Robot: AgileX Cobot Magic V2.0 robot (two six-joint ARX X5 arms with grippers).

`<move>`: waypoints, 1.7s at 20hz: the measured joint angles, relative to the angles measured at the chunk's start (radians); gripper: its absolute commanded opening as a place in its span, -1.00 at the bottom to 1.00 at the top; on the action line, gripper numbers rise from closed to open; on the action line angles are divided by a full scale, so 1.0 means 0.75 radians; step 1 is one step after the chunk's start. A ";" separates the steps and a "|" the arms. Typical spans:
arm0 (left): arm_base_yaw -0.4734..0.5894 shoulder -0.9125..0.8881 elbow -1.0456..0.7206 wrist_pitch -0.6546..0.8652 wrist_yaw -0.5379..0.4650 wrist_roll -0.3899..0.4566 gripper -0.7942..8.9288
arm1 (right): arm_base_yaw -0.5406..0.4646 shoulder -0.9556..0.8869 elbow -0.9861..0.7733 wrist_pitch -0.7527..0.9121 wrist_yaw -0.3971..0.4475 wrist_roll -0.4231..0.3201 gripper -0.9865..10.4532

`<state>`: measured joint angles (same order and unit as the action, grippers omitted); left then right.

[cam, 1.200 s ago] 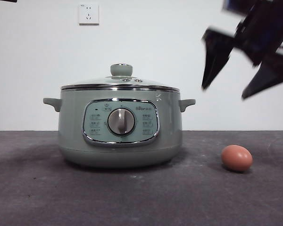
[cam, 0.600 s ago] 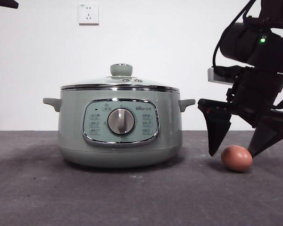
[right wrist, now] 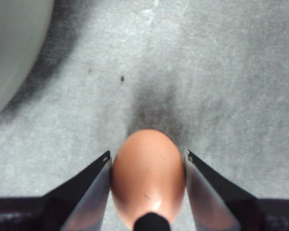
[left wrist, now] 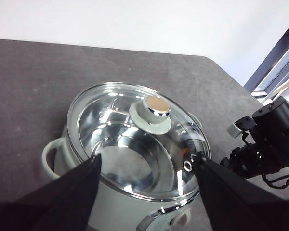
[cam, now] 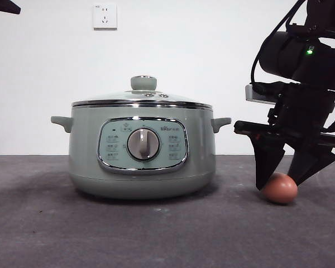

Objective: Pick up the egg,open the lid,put the egg in the pot,close the lid

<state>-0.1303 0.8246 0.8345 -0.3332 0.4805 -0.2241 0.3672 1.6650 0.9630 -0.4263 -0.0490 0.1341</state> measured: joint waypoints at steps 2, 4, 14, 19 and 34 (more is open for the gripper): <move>0.000 0.000 0.000 -0.022 0.001 0.000 -0.17 | 0.000 0.000 0.001 -0.004 0.000 0.000 -0.85; 0.000 0.000 -0.001 -0.025 0.017 0.005 -0.17 | 0.000 -0.001 0.002 -0.007 0.000 0.000 -0.85; -0.176 0.239 0.332 -0.155 -0.080 0.128 -0.17 | -0.001 -0.395 0.002 -0.178 0.001 0.001 -0.85; -0.340 0.542 0.567 -0.179 -0.294 0.207 -0.17 | -0.001 -0.612 0.002 -0.290 0.002 0.001 -0.85; -0.476 1.053 0.798 -0.129 -0.428 0.264 -0.17 | -0.023 -0.700 0.002 -0.334 0.036 0.001 -0.85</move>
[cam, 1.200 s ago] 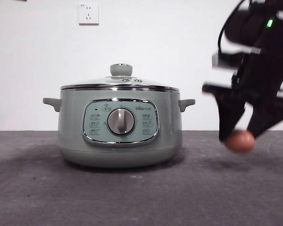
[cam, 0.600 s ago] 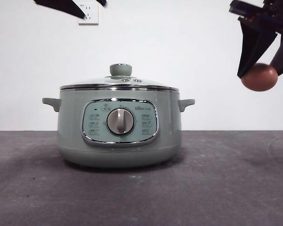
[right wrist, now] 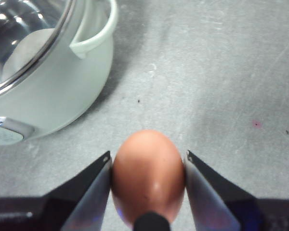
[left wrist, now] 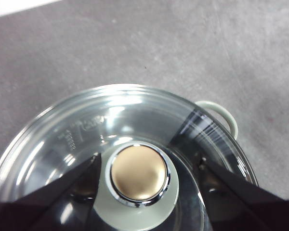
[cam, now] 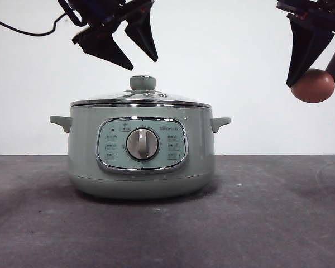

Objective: Pick up the egg,open the lid,put the egg in the pot,close the lid

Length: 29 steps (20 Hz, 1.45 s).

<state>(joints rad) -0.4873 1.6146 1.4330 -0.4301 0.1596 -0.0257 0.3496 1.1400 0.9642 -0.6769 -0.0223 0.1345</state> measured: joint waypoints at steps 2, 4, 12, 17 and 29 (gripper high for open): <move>-0.001 0.009 0.000 -0.001 -0.002 0.000 -0.17 | -0.016 0.000 0.000 -0.001 0.000 0.000 -0.85; -0.001 0.009 0.001 0.000 -0.032 0.000 -0.17 | -0.031 0.000 0.000 -0.002 0.000 0.000 -0.85; -0.002 0.042 0.001 0.003 -0.035 0.000 0.09 | -0.032 0.000 0.000 -0.005 0.000 0.000 -0.85; -0.002 0.100 0.001 -0.005 -0.035 -0.001 0.05 | -0.032 0.000 0.000 -0.009 0.000 0.000 -0.85; -0.010 0.098 0.002 -0.008 -0.037 0.051 -0.85 | -0.031 0.000 0.001 0.016 -0.005 0.000 -0.85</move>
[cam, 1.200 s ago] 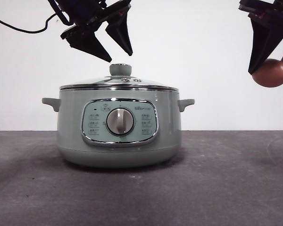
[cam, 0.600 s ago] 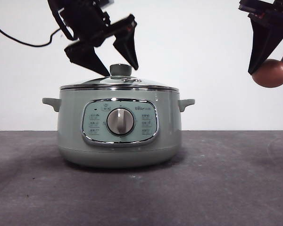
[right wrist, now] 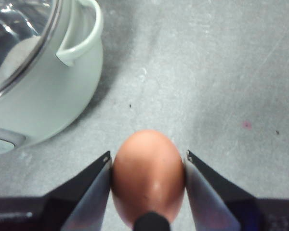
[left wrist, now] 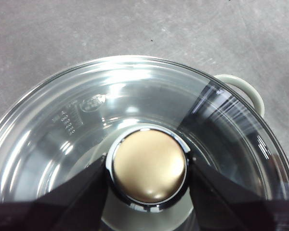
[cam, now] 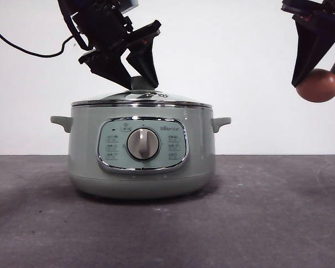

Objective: Pick up the egg,open the lid,put the egg in the pot,close the lid

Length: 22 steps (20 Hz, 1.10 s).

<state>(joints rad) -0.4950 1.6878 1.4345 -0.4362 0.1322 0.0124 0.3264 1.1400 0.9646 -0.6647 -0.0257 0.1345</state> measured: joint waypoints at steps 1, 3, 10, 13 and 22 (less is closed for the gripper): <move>0.000 -0.011 0.000 -0.008 0.000 0.007 -0.85 | 0.000 0.000 0.001 0.001 0.000 0.000 -0.85; 0.000 -0.070 -0.003 -0.031 -0.007 0.014 -0.85 | 0.001 0.001 0.021 -0.001 0.000 0.000 -0.85; 0.000 -0.525 -0.001 -0.083 -0.183 0.044 -0.85 | 0.018 0.016 0.200 0.074 -0.170 0.000 -0.85; -0.001 -0.700 -0.001 -0.163 -0.259 0.045 -0.85 | 0.081 0.131 0.335 0.079 -0.173 0.000 -0.85; -0.003 -1.074 -0.001 -0.437 -0.533 0.078 -0.85 | 0.350 0.816 0.978 -0.007 -0.173 -0.058 -0.85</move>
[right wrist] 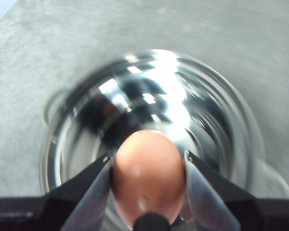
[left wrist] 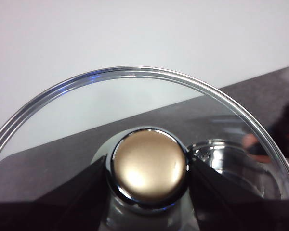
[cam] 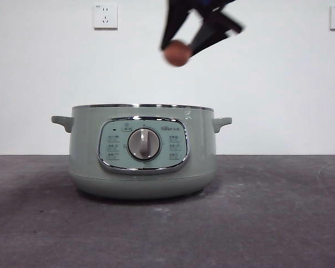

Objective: Pick up the egg,open the lid,put the egg in the pot,close the lid

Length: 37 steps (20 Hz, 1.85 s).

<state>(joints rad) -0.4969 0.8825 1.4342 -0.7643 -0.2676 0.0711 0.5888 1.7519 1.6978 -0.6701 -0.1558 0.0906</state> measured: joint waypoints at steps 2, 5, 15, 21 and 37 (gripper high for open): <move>0.000 -0.049 0.000 -0.050 -0.018 0.000 -0.85 | 0.033 0.147 0.130 -0.026 0.004 -0.018 -0.85; 0.000 -0.116 0.000 -0.085 -0.020 0.000 -0.85 | 0.069 0.336 0.235 -0.015 0.017 -0.054 -0.85; 0.000 -0.123 -0.001 -0.152 -0.018 0.000 -0.85 | 0.086 0.551 0.242 0.007 0.142 -0.161 -0.85; 0.000 -0.125 -0.001 -0.155 -0.019 0.000 -0.85 | 0.087 0.591 0.248 -0.024 0.142 -0.192 -0.57; 0.000 0.213 -0.001 0.038 0.164 0.031 -0.85 | -0.057 -0.018 0.250 -0.339 0.387 -0.084 0.00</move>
<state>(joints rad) -0.4969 1.0424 1.4338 -0.7357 -0.1448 0.0944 0.5461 1.7382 1.8851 -0.9245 0.1345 0.0273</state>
